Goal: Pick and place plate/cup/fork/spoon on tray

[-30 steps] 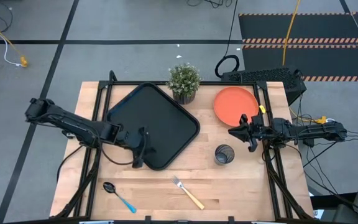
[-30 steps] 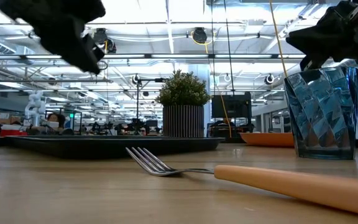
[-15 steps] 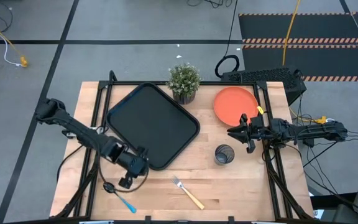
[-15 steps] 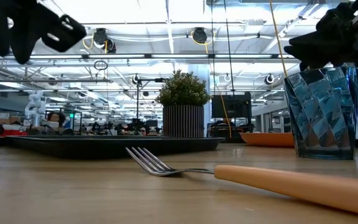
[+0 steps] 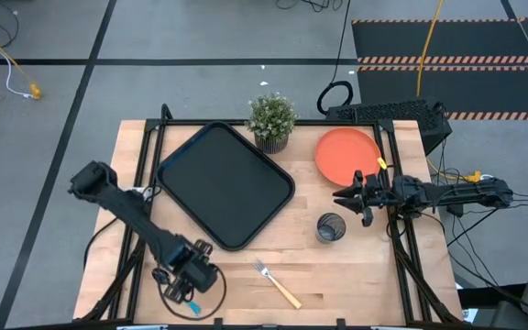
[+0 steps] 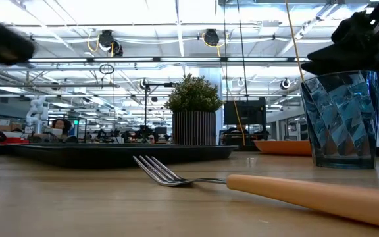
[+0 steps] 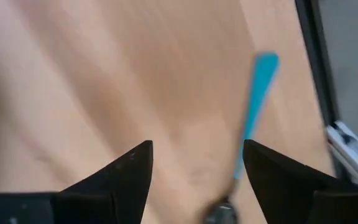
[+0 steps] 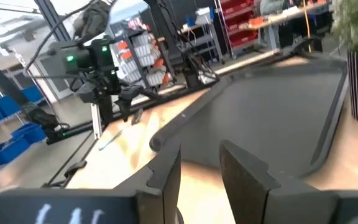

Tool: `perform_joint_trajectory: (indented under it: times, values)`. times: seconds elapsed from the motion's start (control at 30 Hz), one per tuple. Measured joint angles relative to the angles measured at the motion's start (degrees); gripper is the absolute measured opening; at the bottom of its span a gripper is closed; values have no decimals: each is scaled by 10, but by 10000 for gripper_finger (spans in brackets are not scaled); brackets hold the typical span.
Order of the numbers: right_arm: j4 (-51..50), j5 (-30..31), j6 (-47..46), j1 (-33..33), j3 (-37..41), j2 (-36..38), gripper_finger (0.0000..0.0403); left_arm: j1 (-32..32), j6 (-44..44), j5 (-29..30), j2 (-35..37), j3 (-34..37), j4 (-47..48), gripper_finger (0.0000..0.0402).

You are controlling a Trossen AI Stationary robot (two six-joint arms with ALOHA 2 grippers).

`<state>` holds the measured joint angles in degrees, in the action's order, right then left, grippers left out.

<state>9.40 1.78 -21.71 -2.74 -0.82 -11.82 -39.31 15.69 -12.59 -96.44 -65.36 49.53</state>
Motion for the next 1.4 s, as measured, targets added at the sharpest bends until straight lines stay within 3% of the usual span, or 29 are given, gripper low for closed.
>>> perform_joint_trajectory:
  times: [0.2,0.4,0.6,0.97,1.1,1.33,1.4]
  values:
    - [-7,0,-14,0,0,0,105,-42,66,-28,-19,0,1,253]
    - [-7,1,-14,0,0,0,105,-97,99,5,-19,3,-1,253]
    - [-7,1,-12,0,0,0,105,-134,85,47,-39,5,11,253]
    - [-11,1,-12,0,0,0,105,-147,72,60,-108,3,16,247]
    - [-11,0,-12,0,0,0,105,-147,73,62,-118,3,18,195]
    - [-18,-1,-16,0,0,0,105,-147,91,47,-120,4,14,23]
    - [-22,-1,-16,0,0,0,105,-147,93,45,-120,4,14,15]
